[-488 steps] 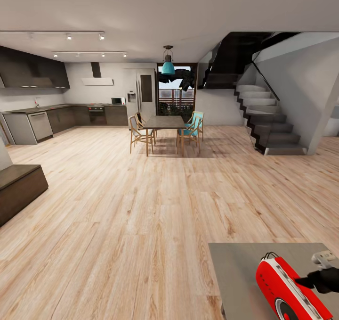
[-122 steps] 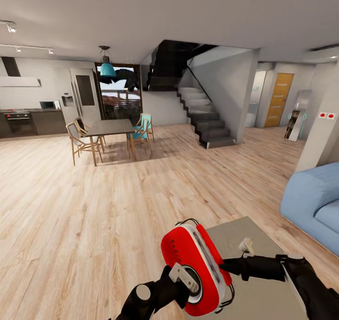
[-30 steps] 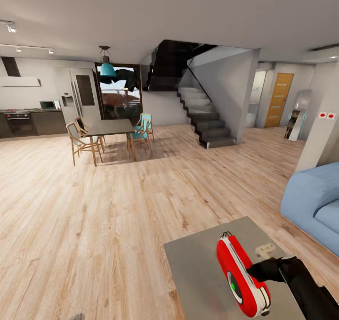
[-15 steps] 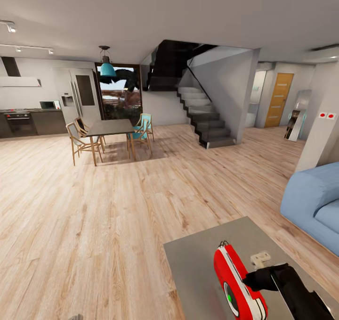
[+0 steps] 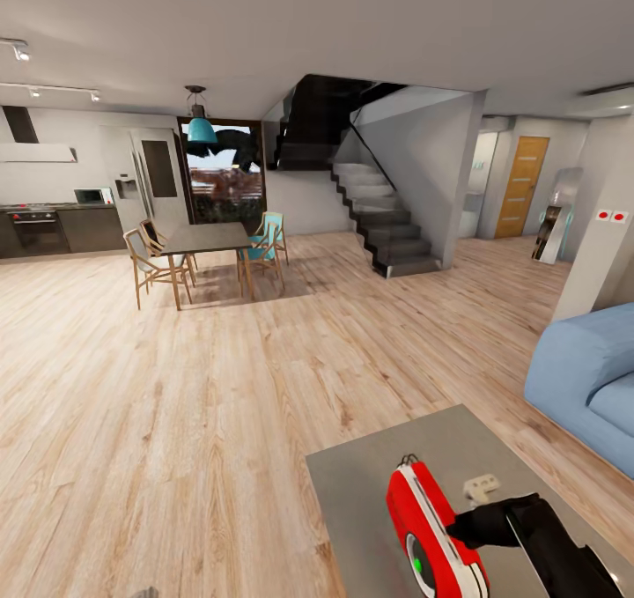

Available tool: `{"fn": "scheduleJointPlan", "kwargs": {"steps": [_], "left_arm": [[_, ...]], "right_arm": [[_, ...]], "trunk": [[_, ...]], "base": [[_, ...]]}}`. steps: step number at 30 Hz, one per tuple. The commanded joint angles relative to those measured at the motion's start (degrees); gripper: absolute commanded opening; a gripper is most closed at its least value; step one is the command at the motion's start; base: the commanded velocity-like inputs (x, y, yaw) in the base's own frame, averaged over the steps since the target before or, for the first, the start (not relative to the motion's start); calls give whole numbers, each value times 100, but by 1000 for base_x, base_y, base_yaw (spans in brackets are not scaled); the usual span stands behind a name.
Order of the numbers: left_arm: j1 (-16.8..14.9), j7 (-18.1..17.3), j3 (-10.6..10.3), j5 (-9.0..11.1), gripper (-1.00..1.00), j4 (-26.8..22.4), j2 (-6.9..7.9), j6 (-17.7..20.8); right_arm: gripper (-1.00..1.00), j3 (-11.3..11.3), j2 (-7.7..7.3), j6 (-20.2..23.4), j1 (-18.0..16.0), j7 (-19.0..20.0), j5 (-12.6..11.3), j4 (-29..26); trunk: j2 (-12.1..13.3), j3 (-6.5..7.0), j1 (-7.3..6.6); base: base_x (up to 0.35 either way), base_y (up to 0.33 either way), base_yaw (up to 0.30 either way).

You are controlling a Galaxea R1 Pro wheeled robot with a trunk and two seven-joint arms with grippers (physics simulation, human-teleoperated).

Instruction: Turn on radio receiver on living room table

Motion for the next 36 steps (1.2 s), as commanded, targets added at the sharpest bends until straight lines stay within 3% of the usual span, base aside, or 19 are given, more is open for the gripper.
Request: {"fn": "scheduleJointPlan", "kwargs": {"steps": [1,12,23,36], "left_arm": [[0,0,0,0,-100,0,2,-1],[0,11,1,-1,-100,0,-6,-4],[0,23,-6,-1,-100,0,-13,-11],[0,33,-6,-8,-100,0,-29,-22]], "right_arm": [[-100,-3,-1,-16,-2,52,16,0],[-100,-2,-1,-12,0,212,23,6],[-100,-2,-1,-13,-1,-191,24,187],[-100,-2,8,-13,-1,-209,24,206]], "trunk": [[0,0,0],[0,0,0],[0,0,0],[-522,-233,285]], "base": [[0,0,0],[0,0,0],[0,0,0],[0,0,0]]}}
